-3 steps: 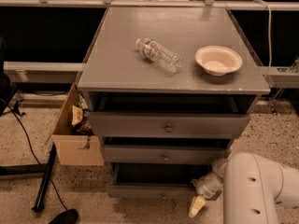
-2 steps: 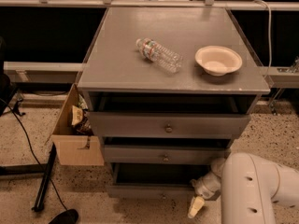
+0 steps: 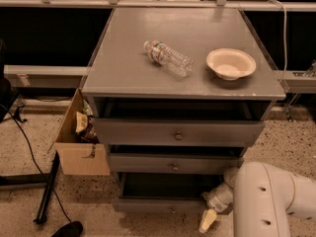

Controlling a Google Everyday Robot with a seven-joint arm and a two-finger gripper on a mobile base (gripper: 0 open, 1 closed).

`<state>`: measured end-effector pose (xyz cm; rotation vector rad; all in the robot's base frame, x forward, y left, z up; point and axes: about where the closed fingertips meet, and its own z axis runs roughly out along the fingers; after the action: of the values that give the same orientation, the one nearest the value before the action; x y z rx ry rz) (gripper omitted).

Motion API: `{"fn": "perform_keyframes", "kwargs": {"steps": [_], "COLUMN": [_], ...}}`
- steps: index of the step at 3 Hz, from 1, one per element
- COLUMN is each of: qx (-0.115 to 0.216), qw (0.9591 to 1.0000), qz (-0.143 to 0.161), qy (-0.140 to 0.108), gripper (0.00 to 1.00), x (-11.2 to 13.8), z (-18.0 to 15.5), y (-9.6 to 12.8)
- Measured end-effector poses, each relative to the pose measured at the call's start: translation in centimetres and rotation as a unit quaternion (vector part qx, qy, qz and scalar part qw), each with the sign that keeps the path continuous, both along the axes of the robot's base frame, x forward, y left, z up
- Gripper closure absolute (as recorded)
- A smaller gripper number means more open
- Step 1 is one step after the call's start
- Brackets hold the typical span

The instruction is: Open bottom drawer

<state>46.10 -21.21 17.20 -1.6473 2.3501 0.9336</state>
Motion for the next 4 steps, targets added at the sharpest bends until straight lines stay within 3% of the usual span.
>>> {"fn": "perform_keyframes", "kwargs": {"steps": [2,4], "qx": [-0.011,-0.016], "qw": [0.9976,0.9931], "qz": [-0.026,-0.034], "qy": [0.062,0.111], "gripper": [0.0,0.0], "x": [-3.2,-5.3], "z": [0.5,1.3], "y": [-2.6,-3.4]}}
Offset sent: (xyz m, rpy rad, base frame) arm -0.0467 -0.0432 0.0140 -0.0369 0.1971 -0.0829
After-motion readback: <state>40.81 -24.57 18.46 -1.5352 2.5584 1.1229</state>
